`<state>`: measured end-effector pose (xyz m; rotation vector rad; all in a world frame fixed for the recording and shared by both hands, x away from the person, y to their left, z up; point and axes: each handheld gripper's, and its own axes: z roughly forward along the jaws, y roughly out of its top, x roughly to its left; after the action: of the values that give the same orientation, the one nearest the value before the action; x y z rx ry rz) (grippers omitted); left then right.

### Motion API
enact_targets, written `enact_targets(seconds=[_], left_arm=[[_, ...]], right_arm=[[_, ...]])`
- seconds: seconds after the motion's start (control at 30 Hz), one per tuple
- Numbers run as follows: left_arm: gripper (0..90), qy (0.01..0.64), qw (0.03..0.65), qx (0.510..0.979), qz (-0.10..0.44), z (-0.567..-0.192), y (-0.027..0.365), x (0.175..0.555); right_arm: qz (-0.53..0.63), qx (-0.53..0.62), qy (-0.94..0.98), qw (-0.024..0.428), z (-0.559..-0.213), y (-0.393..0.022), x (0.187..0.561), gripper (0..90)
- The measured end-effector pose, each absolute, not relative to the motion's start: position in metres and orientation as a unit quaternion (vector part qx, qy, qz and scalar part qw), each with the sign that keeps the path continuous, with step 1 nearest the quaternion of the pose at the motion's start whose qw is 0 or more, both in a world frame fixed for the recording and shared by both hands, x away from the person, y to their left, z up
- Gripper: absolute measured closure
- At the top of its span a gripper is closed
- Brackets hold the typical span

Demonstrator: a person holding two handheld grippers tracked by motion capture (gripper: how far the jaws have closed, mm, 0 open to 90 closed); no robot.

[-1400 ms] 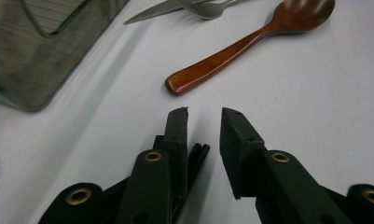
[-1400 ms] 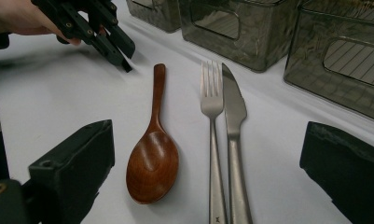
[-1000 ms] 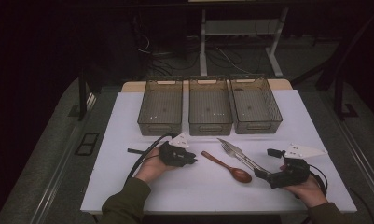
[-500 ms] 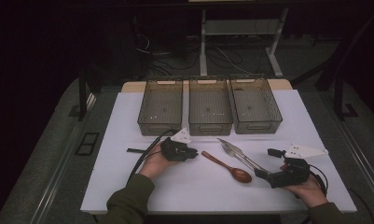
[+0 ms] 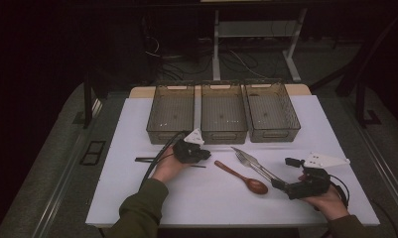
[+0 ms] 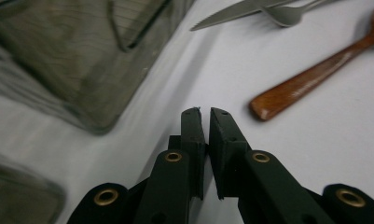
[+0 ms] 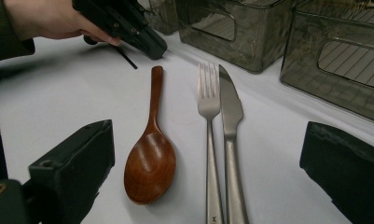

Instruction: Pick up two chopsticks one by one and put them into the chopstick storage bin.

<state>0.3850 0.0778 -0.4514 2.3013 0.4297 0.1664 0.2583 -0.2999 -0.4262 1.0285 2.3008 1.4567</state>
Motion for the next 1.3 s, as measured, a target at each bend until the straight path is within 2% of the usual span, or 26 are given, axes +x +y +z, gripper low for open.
enact_targets(seconds=[0.2, 0.3, 0.47, 0.67, 0.77, 1.0, 1.1, 1.3], left_arm=[[82.1, 0.182, 0.388, 0.900, 0.075, -0.452, 0.079, 0.393], [73.7, 0.187, 0.390, 0.899, 0.071, -0.450, 0.082, 0.390], [69.2, 0.179, 0.400, 0.897, 0.064, -0.439, 0.093, 0.377], [70.0, 0.171, 0.393, 0.901, 0.068, -0.432, 0.119, 0.355], [71.1, 0.185, 0.388, 0.900, 0.075, -0.431, 0.143, 0.348], [71.8, 0.213, 0.383, 0.894, 0.092, -0.431, 0.184, 0.347], [72.0, 0.222, 0.388, 0.891, 0.082, -0.434, 0.198, 0.350], [72.8, 0.224, 0.379, 0.895, 0.070, -0.442, 0.205, 0.353]], right_arm=[[0.497, 0.351, 0.785, 0.114, -0.426, -0.300, 0.258, 2.3], [0.499, 0.351, 0.784, 0.115, -0.426, -0.300, 0.258, 2.3], [0.499, 0.351, 0.784, 0.114, -0.426, -0.300, 0.258, 2.3], [0.498, 0.352, 0.784, 0.113, -0.426, -0.300, 0.257, 2.4], [0.498, 0.352, 0.784, 0.113, -0.426, -0.300, 0.257, 2.4], [0.497, 0.350, 0.787, 0.112, -0.427, -0.299, 0.258, 2.3], [0.496, 0.350, 0.787, 0.111, -0.426, -0.299, 0.258, 2.4], [0.496, 0.349, 0.787, 0.111, -0.427, -0.299, 0.258, 2.3]])
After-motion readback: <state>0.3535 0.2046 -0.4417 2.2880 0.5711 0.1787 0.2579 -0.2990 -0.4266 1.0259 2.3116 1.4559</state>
